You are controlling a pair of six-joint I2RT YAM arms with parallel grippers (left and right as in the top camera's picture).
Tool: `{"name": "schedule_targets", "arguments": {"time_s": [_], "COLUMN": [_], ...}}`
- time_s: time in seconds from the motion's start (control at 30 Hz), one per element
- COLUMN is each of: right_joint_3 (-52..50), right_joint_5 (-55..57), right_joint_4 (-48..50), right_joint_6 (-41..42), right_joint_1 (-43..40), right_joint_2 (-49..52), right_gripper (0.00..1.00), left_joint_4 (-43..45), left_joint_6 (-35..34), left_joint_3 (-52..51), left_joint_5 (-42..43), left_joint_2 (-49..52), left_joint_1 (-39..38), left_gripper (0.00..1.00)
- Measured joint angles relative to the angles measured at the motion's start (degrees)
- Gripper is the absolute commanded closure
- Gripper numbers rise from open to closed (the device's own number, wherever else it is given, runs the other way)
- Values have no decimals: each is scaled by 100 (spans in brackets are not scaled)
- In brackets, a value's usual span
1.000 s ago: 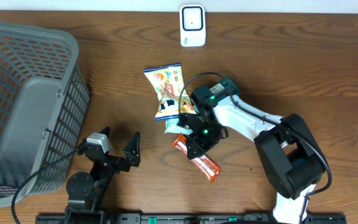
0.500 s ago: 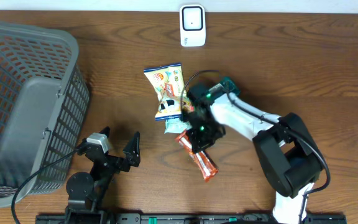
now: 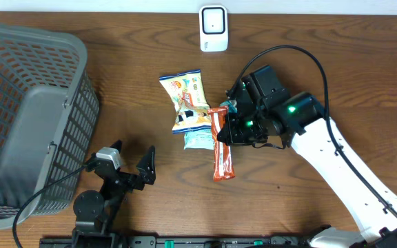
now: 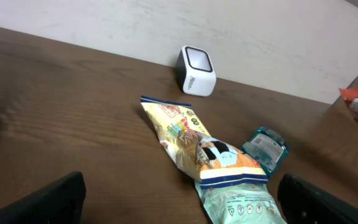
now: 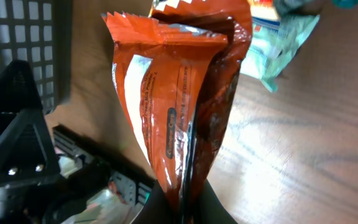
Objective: Scan the item barcode
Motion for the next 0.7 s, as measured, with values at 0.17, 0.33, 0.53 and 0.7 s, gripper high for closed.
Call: {"name": "schedule_targets", "arguments": {"time_s": [0.17, 0.33, 0.53, 0.7], "right_joint_3": [0, 0, 0, 0], "right_joint_5": [-92, -179, -188, -186], "right_joint_4": [-164, -168, -164, -74], "right_joint_6": [76, 98, 17, -15], "right_joint_1": [0, 0, 0, 0], "right_joint_2": [-140, -304, -369, -369], "right_gripper": [98, 98, 99, 99], "left_joint_4": [0, 0, 0, 2], "left_joint_6": [0, 0, -2, 0], "left_joint_3": [0, 0, 0, 0], "left_joint_5": [0, 0, 0, 0], "left_joint_2": [0, 0, 0, 0], "left_joint_1": [0, 0, 0, 0], "left_gripper": [1, 1, 1, 1]}}
